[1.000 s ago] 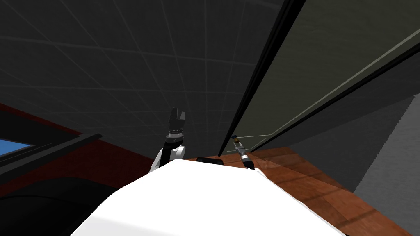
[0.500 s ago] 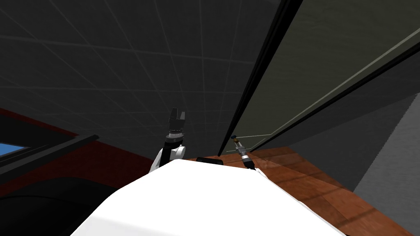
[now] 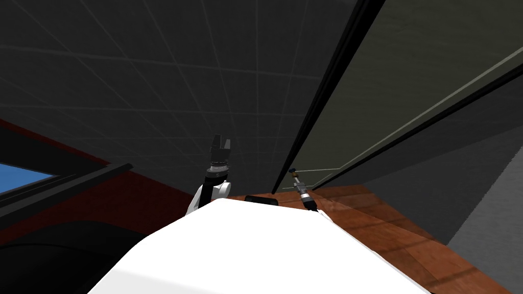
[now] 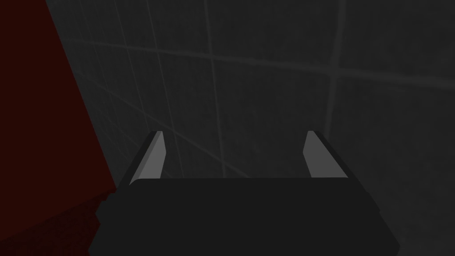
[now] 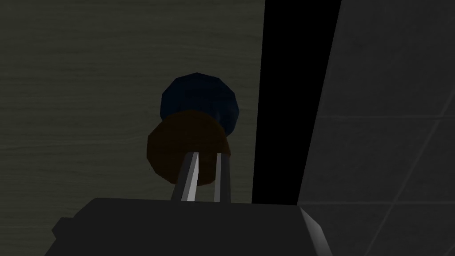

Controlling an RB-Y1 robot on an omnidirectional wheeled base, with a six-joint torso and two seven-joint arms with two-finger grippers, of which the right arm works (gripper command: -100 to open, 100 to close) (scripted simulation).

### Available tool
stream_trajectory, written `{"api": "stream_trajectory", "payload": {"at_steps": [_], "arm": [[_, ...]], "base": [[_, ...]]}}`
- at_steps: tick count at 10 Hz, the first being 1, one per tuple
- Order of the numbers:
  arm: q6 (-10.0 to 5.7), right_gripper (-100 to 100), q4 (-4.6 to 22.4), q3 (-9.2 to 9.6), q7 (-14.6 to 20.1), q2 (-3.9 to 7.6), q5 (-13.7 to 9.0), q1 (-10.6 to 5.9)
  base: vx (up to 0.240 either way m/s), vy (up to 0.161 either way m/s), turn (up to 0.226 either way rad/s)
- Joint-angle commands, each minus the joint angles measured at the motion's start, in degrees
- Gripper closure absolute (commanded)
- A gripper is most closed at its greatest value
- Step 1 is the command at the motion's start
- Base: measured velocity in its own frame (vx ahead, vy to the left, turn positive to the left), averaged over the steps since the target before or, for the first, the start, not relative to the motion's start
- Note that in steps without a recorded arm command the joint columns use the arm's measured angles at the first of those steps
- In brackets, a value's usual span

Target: Pull the door open

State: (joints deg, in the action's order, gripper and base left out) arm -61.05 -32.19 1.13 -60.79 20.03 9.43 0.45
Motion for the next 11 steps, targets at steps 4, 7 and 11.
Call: {"api": "stream_trajectory", "payload": {"at_steps": [4,7,11], "arm": [[-1.74,-100,-0.6,0.18,0.0,2.01,0.2,1.09],[-2.30,-100,-1.0,0.23,-0.5,2.81,0.4,1.65],[0.87,-100,-4.7,-3.18,-1.1,0.13,3.0,2.55]], "base": [[-0.133,-0.003,-0.030],[-0.156,-0.019,-0.045],[0.129,0.020,0.078]]}}
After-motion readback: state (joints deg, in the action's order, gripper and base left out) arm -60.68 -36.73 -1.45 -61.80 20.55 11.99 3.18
